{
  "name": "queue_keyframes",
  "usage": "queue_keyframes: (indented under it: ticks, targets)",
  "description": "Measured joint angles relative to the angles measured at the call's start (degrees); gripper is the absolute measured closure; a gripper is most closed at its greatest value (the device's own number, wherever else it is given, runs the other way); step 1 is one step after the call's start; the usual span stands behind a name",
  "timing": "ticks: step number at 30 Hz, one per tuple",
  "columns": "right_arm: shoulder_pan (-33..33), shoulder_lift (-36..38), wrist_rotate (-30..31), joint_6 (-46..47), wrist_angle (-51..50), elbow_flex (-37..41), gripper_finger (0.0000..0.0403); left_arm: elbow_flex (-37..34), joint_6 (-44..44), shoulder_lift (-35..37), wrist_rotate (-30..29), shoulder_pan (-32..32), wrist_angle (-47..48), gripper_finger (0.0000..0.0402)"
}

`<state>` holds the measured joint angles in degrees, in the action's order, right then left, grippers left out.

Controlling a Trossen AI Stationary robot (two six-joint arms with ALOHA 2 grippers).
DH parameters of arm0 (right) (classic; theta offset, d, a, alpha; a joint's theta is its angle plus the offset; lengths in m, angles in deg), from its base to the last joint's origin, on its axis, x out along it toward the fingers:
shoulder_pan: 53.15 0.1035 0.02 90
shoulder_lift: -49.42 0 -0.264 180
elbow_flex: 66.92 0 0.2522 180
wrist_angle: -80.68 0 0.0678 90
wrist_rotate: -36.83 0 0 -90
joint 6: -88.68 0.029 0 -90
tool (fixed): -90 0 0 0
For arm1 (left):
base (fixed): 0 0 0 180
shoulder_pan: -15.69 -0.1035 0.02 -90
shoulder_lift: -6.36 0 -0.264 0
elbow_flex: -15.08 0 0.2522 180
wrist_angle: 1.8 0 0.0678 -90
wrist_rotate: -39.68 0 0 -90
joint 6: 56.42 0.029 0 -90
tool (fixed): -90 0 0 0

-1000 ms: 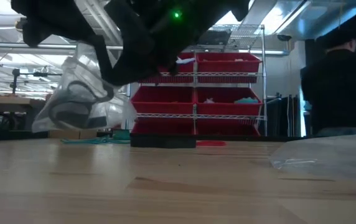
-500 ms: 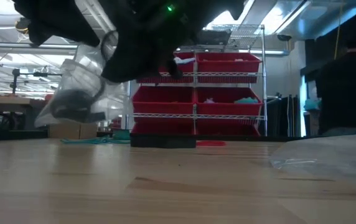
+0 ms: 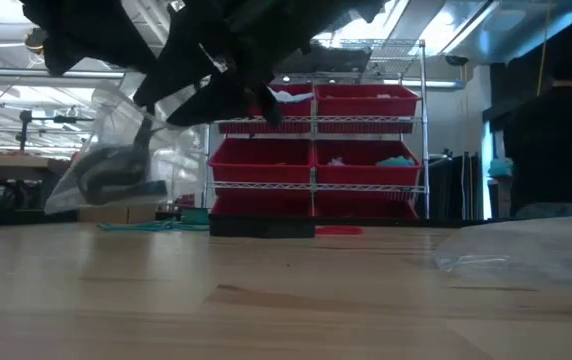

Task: Sort rubber bands
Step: Put the black rubber band into the transparent zip bag

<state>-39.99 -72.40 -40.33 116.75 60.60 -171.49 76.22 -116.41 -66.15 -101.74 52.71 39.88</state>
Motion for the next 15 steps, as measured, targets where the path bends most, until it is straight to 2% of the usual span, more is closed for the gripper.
queue_keyframes:
  ticks: [4, 7, 11, 15]
  targets:
    - [0.0, 0.0, -2.4, -1.5, -2.8, -2.3, 0.021, 0.7, -0.1, 0.0, 0.0, 0.0, -0.1, 0.0402]
    - [0.0, 0.6, -3.3, -4.8, -9.3, -6.5, 0.021, 0.7, 0.0, 0.1, 1.2, 0.0, 0.2, 0.0402]
    - [0.0, 0.8, 0.6, -10.2, -15.3, -10.3, 0.021, 0.8, -0.6, 0.1, 1.5, 0.2, 0.5, 0.0402]
    - [-0.2, 0.8, 3.9, -13.5, -15.6, -11.4, 0.021, 0.8, -0.9, 0.1, 2.6, 0.2, 0.6, 0.0402]
